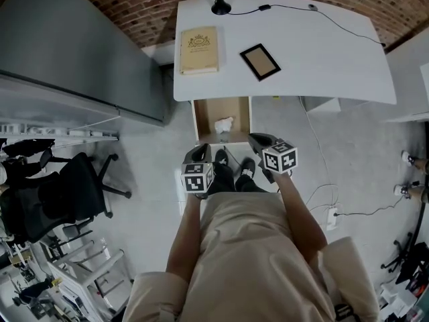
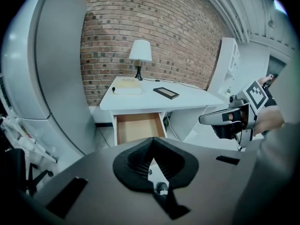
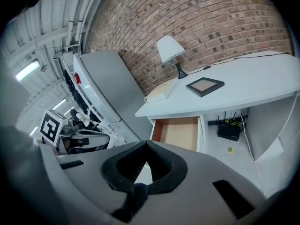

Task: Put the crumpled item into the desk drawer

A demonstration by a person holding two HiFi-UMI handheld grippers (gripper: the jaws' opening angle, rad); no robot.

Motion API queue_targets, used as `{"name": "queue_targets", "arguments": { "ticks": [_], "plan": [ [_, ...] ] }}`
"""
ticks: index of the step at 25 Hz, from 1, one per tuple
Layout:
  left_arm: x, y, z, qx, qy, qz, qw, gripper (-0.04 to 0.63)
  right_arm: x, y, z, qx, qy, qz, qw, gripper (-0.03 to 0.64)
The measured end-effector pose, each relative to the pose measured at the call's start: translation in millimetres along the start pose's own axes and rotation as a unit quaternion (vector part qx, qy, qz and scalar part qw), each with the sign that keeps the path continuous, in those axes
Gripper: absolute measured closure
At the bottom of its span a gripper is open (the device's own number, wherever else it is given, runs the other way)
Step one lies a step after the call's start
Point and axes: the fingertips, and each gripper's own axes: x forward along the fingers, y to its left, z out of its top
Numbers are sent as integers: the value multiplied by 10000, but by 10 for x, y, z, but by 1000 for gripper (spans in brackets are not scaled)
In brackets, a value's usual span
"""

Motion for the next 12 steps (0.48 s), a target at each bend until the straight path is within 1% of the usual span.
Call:
{"name": "queue_targets", "arguments": {
  "ticks": [3,5,12],
  "plan": [
    [12,38,-12,-170,13,30,9998,580,32,-56,-63,-95,121,-126,9998,594],
    [44,47,-41,-219,23,34,9998,580,35,-81,-67,-69,139,-139,9998,594],
    [64,-16,-58,-195,-6,-59,9998,580,49,-87,-124,-36,287,-96,9995,594]
  ]
}}
